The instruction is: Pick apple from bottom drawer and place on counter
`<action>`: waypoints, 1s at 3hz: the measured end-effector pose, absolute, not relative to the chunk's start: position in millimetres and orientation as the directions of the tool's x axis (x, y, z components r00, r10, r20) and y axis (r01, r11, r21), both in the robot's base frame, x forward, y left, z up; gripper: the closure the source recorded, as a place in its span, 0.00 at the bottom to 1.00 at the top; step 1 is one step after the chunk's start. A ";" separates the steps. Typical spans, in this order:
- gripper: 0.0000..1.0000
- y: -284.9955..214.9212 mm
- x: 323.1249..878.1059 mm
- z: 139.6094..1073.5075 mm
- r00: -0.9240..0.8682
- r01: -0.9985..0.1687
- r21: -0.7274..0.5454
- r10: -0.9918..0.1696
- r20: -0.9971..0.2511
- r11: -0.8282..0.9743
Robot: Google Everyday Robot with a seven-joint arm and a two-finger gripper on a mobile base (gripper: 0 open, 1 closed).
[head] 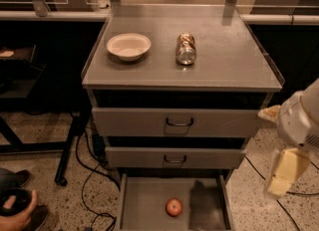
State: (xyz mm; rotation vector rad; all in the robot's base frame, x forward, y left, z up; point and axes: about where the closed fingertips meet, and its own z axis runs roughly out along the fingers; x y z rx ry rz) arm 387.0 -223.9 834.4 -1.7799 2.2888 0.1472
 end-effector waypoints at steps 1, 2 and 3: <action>0.00 -225.6 378.7 760.2 -0.261 -0.964 0.018 -0.934 -0.246 0.264; 0.00 -225.6 378.7 760.2 -0.261 -0.964 0.018 -0.934 -0.246 0.264; 0.00 -221.0 375.3 733.3 -0.248 -0.968 0.033 -0.941 -0.229 0.248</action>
Offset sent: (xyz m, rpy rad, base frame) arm -0.0055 -0.0014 -0.0521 0.0133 0.0573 -0.0073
